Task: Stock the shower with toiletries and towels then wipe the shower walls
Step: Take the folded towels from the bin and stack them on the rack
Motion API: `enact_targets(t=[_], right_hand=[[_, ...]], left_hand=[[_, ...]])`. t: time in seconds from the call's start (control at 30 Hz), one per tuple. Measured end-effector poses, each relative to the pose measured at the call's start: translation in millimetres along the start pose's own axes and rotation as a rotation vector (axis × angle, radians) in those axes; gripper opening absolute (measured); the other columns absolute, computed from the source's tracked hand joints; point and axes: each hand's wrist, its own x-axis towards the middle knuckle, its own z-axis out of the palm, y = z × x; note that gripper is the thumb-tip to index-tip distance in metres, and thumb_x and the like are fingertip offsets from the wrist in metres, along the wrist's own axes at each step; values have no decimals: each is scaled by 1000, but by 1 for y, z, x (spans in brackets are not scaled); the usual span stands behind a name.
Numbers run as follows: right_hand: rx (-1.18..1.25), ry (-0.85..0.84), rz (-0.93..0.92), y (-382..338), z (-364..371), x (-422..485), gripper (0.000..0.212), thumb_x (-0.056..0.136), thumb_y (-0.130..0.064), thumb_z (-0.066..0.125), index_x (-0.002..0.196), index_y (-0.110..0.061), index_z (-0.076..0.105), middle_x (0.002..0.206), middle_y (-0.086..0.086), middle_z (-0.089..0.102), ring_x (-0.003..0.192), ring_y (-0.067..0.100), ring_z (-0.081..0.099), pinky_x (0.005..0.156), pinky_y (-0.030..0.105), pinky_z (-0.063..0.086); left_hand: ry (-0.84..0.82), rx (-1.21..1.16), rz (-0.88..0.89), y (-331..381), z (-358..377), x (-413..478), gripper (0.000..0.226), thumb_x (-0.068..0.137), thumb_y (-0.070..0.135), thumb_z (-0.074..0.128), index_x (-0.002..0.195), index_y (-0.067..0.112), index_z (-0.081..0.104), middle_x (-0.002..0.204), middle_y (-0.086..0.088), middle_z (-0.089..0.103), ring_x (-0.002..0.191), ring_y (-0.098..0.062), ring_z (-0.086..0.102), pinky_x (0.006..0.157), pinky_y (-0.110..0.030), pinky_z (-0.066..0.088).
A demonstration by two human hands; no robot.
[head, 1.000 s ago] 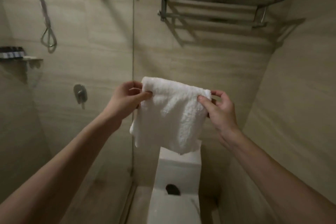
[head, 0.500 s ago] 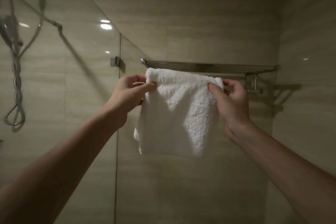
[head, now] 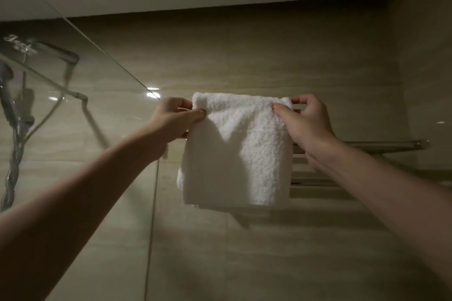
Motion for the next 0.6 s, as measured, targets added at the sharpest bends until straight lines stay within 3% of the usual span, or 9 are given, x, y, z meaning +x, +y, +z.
enact_targets(t=[0.1, 0.2, 0.27, 0.4, 0.53, 0.6], right_hand=[[-13, -3, -8, 7, 21, 29, 42, 84, -38, 74, 118, -24, 53, 107, -2, 65, 88, 14, 67, 65, 28, 52], [-36, -38, 11, 19, 44, 58, 36, 84, -31, 75, 112, -19, 57, 105, 1, 66, 92, 16, 66, 77, 34, 58], [-64, -64, 36, 28, 57, 74, 31, 85, -27, 76, 109, -16, 60, 103, 3, 68, 91, 17, 67, 76, 34, 59], [-112, -74, 61, 44, 76, 101, 34, 86, -26, 76, 114, -14, 61, 105, 4, 66, 90, 16, 65, 68, 29, 54], [-157, -124, 192, 57, 90, 122, 43, 84, -29, 78, 118, -9, 61, 102, 6, 71, 85, 19, 71, 57, 27, 59], [-143, -191, 253, 61, 94, 129, 41, 81, -33, 81, 113, -12, 66, 101, 7, 75, 85, 22, 74, 65, 34, 63]], left_hand=[[6, 22, 20, -17, 3, 35, 9, 89, 17, 73, 85, 11, 66, 76, -2, 63, 72, -13, 64, 59, -24, 57], [39, 18, 28, -40, 10, 67, 10, 88, 16, 71, 84, 8, 67, 69, -2, 59, 66, -13, 62, 57, -23, 57], [49, 21, 13, -60, 17, 86, 11, 88, 15, 70, 82, 7, 67, 66, -3, 55, 64, -16, 59, 57, -24, 54], [7, 93, -22, -86, 29, 123, 11, 89, 19, 67, 88, 8, 66, 73, -5, 56, 69, -18, 57, 58, -25, 49], [-80, 206, -93, -98, 36, 151, 27, 90, 24, 65, 109, 5, 66, 91, -6, 63, 80, -16, 60, 54, -26, 43], [-82, 251, -92, -101, 39, 162, 29, 89, 23, 64, 112, 5, 65, 93, -6, 62, 79, -16, 59, 52, -25, 40]])
